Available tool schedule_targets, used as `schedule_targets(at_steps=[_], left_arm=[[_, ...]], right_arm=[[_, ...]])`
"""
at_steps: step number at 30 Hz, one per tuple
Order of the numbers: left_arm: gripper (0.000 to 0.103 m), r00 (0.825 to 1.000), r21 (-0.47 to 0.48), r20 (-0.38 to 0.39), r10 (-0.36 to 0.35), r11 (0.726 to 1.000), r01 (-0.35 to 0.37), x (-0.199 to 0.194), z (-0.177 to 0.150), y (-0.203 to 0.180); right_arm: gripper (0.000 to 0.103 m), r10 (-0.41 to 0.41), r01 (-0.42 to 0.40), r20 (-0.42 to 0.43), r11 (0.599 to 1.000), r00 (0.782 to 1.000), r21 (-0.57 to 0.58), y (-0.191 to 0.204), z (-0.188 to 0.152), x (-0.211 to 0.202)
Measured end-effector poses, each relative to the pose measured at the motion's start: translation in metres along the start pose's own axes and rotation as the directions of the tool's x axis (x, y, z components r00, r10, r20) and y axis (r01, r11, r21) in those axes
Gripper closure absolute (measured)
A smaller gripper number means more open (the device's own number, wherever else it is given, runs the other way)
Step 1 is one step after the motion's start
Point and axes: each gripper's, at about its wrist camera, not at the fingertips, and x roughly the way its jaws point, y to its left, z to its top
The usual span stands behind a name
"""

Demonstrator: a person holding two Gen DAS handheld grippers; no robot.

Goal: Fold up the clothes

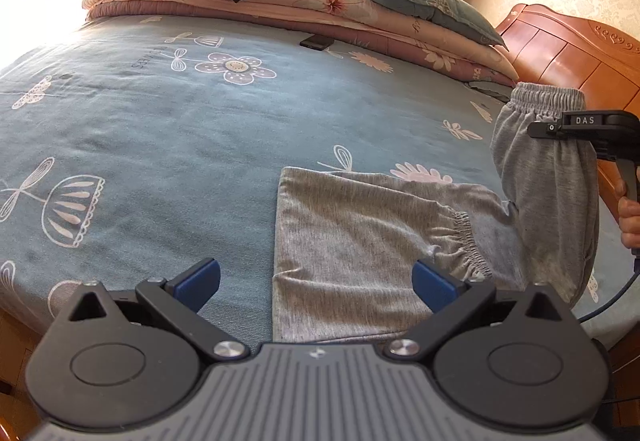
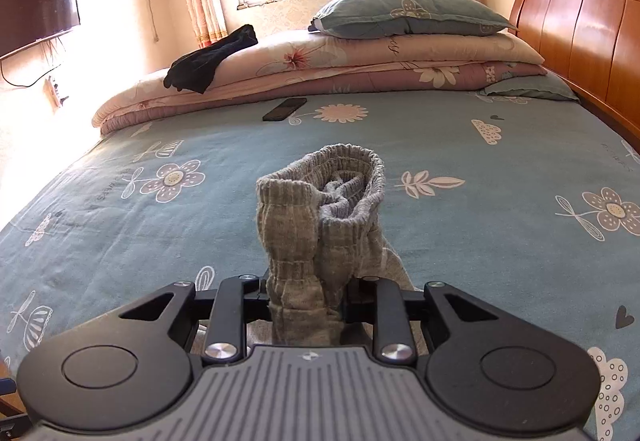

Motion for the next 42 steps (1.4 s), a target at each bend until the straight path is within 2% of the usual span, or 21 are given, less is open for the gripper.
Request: schedule_targets(at_steps=[7,15,18,23,27,29,32,36,38,40,42], left_arm=[[0.002,0.999,-0.083,0.032,0.043,0.996,-0.040,-0.021,-0.010,0.027],[0.002,0.995,-0.181,0.046,0.088,0.980,-0.078,-0.034,-0.019,0.052],[0.002,0.994,-0.194,0.047,0.097,0.977,-0.086,-0.036,-0.021,0.057],[0.002,0.994,-0.214,0.038,0.105,0.972,-0.094,-0.039,-0.026,0.064],[0.002,0.993,-0.223,0.027,0.117,0.969,-0.108,-0.040,-0.032,0.070],[0.002,0.992,-0.231,0.025,0.121,0.967,-0.112,-0.040,-0.035,0.073],[0.002,0.992,-0.246,0.023,0.121,0.963,-0.112,-0.039,-0.038,0.077],[0.002,0.993,-0.257,0.016,0.119,0.960,-0.111,-0.036,-0.041,0.079],[0.002,0.993,-0.256,0.015,0.116,0.961,-0.108,-0.035,-0.042,0.078],[0.002,0.994,-0.254,0.012,0.113,0.961,-0.106,-0.035,-0.042,0.077],[0.002,0.993,-0.253,0.014,0.120,0.961,-0.113,-0.037,-0.042,0.076]], right_arm=[[0.073,0.032,-0.032,-0.002,0.992,0.999,-0.126,0.057,-0.009,0.009],[0.074,0.049,-0.047,-0.003,0.952,0.999,-0.302,0.120,-0.031,0.018],[0.074,0.026,-0.008,0.034,0.898,0.999,-0.439,0.155,-0.050,0.022],[0.073,-0.016,0.043,0.047,0.766,0.999,-0.641,0.205,-0.103,0.048],[0.073,-0.064,0.060,0.025,0.619,0.998,-0.783,0.225,-0.154,0.079],[0.072,-0.078,0.069,0.029,0.573,0.997,-0.817,0.229,-0.170,0.087],[0.071,-0.086,0.090,0.052,0.538,0.995,-0.838,0.234,-0.181,0.090],[0.070,-0.098,0.110,0.068,0.525,0.993,-0.844,0.238,-0.184,0.090],[0.070,-0.118,0.131,0.083,0.500,0.990,-0.856,0.243,-0.187,0.090],[0.059,-0.119,0.142,0.096,0.477,0.988,-0.868,0.248,-0.191,0.088],[0.043,-0.085,0.128,0.101,0.458,0.991,-0.879,0.253,-0.196,0.079]])
